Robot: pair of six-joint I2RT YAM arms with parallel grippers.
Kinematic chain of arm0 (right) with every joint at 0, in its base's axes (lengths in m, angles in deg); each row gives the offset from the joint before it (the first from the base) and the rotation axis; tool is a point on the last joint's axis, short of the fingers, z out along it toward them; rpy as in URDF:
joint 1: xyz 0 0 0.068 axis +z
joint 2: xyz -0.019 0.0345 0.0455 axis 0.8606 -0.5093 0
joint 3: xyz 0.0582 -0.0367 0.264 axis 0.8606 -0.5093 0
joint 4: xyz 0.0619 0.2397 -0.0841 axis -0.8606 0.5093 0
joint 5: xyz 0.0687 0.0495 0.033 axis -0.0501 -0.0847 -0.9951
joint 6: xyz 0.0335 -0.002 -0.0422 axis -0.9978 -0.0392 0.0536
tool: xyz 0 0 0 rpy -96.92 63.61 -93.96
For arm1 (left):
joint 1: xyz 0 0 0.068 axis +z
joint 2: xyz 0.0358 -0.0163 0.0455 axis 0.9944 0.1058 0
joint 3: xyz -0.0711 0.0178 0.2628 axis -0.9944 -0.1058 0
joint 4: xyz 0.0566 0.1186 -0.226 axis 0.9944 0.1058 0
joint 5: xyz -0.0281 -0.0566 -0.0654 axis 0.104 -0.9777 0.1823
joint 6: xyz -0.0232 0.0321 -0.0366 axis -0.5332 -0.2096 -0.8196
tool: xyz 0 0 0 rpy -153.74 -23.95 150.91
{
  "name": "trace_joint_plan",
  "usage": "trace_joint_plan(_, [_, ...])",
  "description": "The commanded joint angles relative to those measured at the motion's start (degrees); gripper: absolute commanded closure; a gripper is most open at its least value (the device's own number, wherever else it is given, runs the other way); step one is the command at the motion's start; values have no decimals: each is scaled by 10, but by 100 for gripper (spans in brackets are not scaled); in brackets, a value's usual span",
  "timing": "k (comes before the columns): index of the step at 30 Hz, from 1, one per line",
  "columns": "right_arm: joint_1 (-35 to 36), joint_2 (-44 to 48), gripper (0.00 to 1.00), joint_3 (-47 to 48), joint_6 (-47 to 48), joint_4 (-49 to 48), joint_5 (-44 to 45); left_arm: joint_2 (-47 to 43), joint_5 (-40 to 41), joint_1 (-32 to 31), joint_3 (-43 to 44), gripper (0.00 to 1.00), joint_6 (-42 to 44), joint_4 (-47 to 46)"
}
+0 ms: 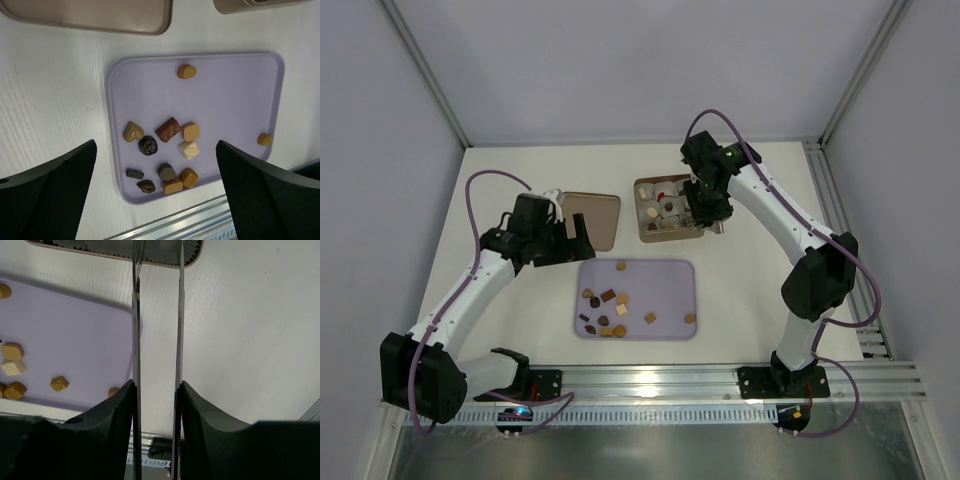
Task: Pack the chocolate
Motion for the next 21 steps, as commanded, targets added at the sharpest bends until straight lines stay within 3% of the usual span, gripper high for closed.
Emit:
trace_joint_plan(1, [-2, 33, 57, 20, 0, 2, 6, -1, -1, -1, 3, 0, -1, -6])
trace_joint_plan(21, [-3, 27, 57, 69, -3, 1, 9, -2, 0, -1, 3, 0, 0, -6])
